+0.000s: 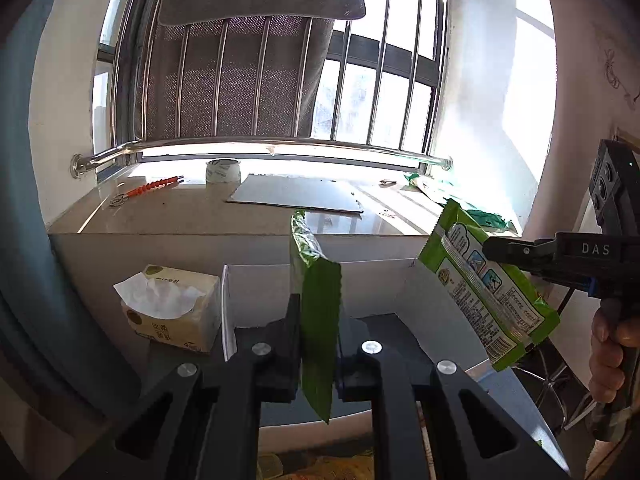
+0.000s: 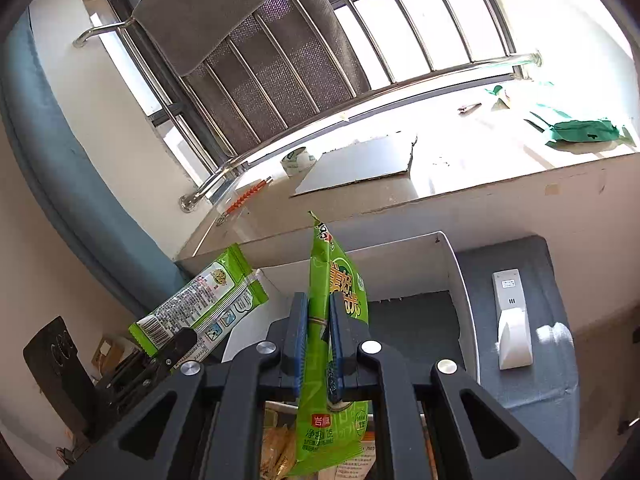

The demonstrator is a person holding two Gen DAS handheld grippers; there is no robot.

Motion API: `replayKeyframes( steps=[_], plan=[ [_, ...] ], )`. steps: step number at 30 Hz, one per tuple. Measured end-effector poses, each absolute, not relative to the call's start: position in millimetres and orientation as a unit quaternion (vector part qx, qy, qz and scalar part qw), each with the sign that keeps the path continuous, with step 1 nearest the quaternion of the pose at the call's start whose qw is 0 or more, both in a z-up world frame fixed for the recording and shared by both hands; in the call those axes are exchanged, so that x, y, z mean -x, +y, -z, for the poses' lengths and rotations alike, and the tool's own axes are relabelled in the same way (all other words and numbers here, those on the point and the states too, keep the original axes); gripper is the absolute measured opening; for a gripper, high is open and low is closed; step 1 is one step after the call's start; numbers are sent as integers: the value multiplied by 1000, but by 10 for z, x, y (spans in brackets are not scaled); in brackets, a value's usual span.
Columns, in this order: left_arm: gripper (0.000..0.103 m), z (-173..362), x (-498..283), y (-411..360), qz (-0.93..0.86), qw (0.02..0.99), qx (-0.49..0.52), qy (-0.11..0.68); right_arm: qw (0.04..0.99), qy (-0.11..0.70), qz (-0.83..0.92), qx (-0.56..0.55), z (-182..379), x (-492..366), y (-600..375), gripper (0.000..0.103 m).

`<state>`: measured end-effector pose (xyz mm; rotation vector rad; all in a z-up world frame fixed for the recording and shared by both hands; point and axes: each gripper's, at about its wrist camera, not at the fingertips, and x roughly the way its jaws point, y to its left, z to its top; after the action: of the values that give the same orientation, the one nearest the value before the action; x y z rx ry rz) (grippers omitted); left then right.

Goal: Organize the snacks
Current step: 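Drop both green packets into the white box, opening both grippers, then move both tools back over the snack pile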

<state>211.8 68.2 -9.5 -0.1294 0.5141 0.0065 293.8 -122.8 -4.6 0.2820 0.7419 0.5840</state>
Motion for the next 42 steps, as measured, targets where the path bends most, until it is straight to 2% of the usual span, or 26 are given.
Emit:
replayKeyframes(
  steps=[3, 5, 6, 7, 8, 9, 10, 13, 21, 25, 33, 42],
  plan=[
    [15, 218, -2371, 680, -11, 959, 51, 279, 883, 367, -270, -116, 92, -3247, -1172, 11],
    [17, 316, -2501, 692, -16, 952, 42, 302, 874, 385, -272, -117, 147, -3399, -1162, 17],
    [31, 359, -2543, 713, -25, 949, 45, 311, 871, 396, -265, -117, 174, -3452, -1159, 26],
    [53, 392, -2554, 749, -28, 945, 53, 321, 867, 411, -255, -119, 209, -3498, -1170, 67],
    [68, 415, -2544, 778, -23, 942, 63, 328, 863, 419, -250, -127, 238, -3521, -1184, 103],
    [97, 417, -2509, 794, -19, 944, 69, 323, 860, 420, -254, -142, 259, -3525, -1215, 103],
    [103, 401, -2445, 790, -16, 949, 68, 309, 857, 415, -263, -155, 261, -3505, -1247, 103],
    [103, 343, -2334, 740, -18, 953, 49, 297, 871, 385, -265, -153, 236, -3369, -1302, 103],
    [103, 275, -1904, 865, 10, 957, 78, 280, 889, 332, -287, -129, 176, -2843, -1337, 103],
    [103, 205, -1537, 772, 21, 961, 56, 269, 896, 294, -309, -126, 184, -2384, -1429, 103],
    [103, 286, -762, 643, 54, 958, 87, 268, 905, 263, -326, -77, 339, -1373, -1723, 103],
    [103, 731, -41, 393, 41, 944, 127, 301, 908, 294, -284, -95, 830, -602, -2132, 103]
  ],
)
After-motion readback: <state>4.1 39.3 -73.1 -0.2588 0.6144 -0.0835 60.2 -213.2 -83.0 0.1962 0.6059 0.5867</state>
